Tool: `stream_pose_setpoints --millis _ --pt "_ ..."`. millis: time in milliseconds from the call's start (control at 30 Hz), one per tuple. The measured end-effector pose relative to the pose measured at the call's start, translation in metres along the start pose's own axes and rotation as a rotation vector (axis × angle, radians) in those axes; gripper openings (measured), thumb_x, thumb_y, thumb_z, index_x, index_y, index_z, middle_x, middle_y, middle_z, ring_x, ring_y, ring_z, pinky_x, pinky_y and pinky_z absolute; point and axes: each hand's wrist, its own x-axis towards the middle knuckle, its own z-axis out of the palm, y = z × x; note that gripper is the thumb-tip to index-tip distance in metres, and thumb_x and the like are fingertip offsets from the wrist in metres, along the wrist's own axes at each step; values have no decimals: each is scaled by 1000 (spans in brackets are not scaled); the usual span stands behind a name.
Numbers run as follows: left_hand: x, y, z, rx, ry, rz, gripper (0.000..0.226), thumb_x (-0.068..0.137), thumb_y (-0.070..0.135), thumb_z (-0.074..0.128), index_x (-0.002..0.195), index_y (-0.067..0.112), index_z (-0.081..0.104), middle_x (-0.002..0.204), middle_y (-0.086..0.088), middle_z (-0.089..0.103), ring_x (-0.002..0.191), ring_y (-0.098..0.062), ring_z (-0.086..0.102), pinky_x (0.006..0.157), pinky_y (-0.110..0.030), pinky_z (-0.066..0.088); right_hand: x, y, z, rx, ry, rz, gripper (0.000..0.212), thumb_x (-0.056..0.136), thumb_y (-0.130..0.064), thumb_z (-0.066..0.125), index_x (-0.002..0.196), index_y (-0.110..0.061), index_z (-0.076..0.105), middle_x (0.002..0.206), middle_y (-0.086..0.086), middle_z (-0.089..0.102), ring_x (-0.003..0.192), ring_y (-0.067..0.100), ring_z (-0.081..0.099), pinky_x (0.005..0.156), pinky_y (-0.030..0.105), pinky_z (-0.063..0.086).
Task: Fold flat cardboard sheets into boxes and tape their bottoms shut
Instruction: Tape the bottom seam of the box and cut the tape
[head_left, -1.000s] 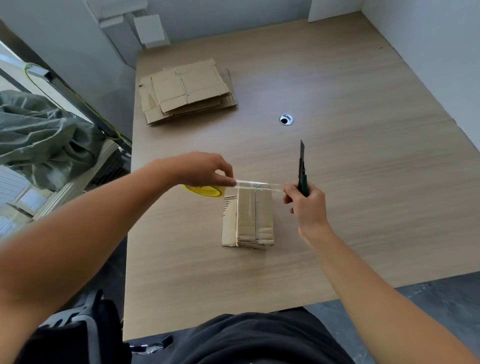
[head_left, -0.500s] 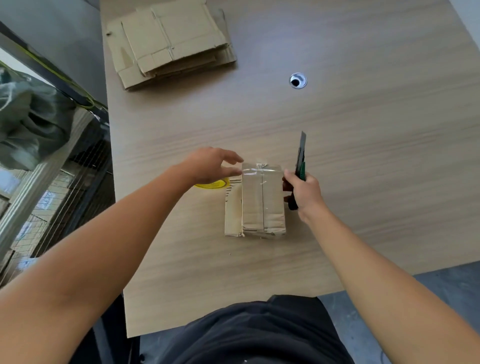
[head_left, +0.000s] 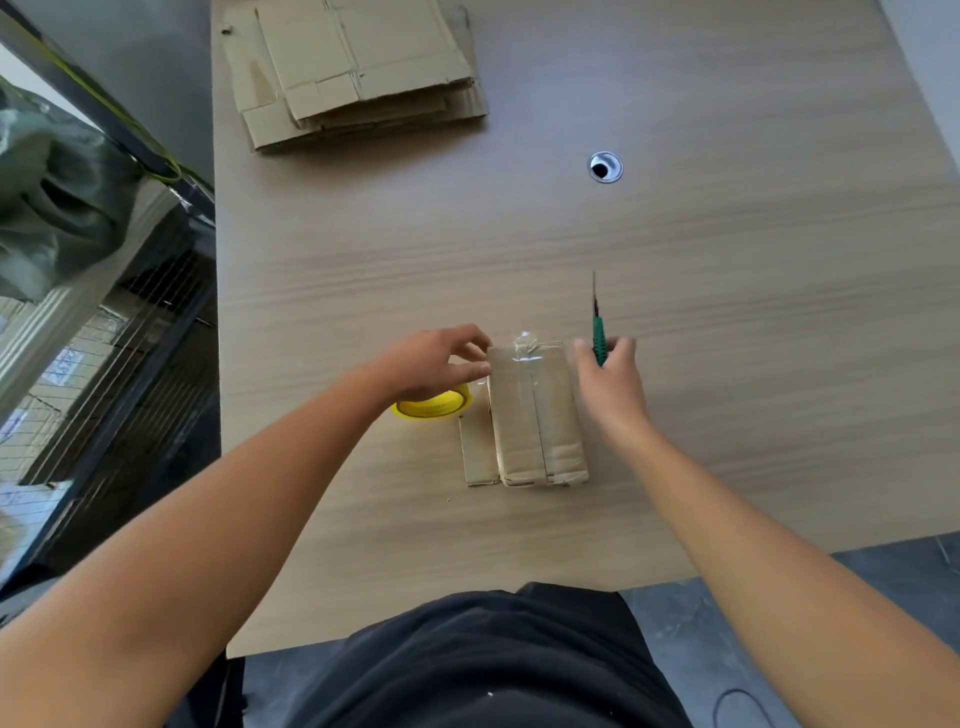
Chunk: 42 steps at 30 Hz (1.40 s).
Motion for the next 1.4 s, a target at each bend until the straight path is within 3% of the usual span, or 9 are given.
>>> stream_pose_setpoints --millis 133,233,333,500,700,900,1067,1267,1400 --pt "-5 3 7 7 58 -16 30 95 49 61 121 34 60 121 21 68 106 -14 63 91 -33 47 -40 -20 -4 -190 -37 -363 23 102 -34 51 98 -12 46 84 1 56 75 19 53 64 33 31" --pt "-7 3 12 -5 116 -51 30 92 55 61 113 33 63 116 17 70 105 -14 64 93 -36 50 -65 -6 16 -502 -138 -507 40 99 -44 37 92 -9 53 103 12 54 99 31 47 90 41 38" --pt "-12 4 18 33 190 -76 36 91 61 59 108 31 66 113 12 71 104 -15 64 89 -37 52 -79 4 25 -657 -153 -492 67 96 -50 25 108 4 63 133 16 50 122 35 41 109 45 34" --pt "-33 -4 22 -193 170 -46 30 97 40 60 120 22 65 119 4 66 109 -17 63 87 -27 47 -87 2 33 -771 -161 -469 49 107 -36 34 120 2 61 153 12 31 140 33 24 119 43 23" --pt "-48 -14 20 -159 213 -115 31 93 38 68 120 23 63 112 3 65 64 -8 63 65 -25 50 -92 -1 41 -856 -179 -475 53 107 -37 30 125 3 61 158 18 24 146 36 17 123 46 17" --pt "-41 -3 8 84 114 -153 19 92 36 64 103 23 73 110 -1 69 69 -21 68 62 -26 48 -92 -11 42 -954 -242 -467 54 107 -34 29 117 4 66 155 25 24 147 35 11 123 45 9" --pt "-50 4 14 198 210 -92 18 95 40 59 105 28 68 121 1 53 100 -22 59 79 -34 49 -108 -37 38 -1112 -327 -392 50 107 -21 26 114 6 67 144 31 41 146 39 9 121 48 4" --pt "-81 10 14 40 389 -65 12 96 38 61 98 27 67 112 5 50 93 -18 55 84 -36 48 -105 -41 29 -736 -335 -326 51 107 -34 30 115 1 66 137 22 43 135 35 28 117 43 20" --pt "-105 19 20 -185 387 -59 11 96 34 59 86 33 65 111 8 50 95 -23 63 87 -40 54 -98 -24 6 -218 -255 -320 42 95 -55 54 89 -14 60 106 8 60 103 27 57 88 39 48"
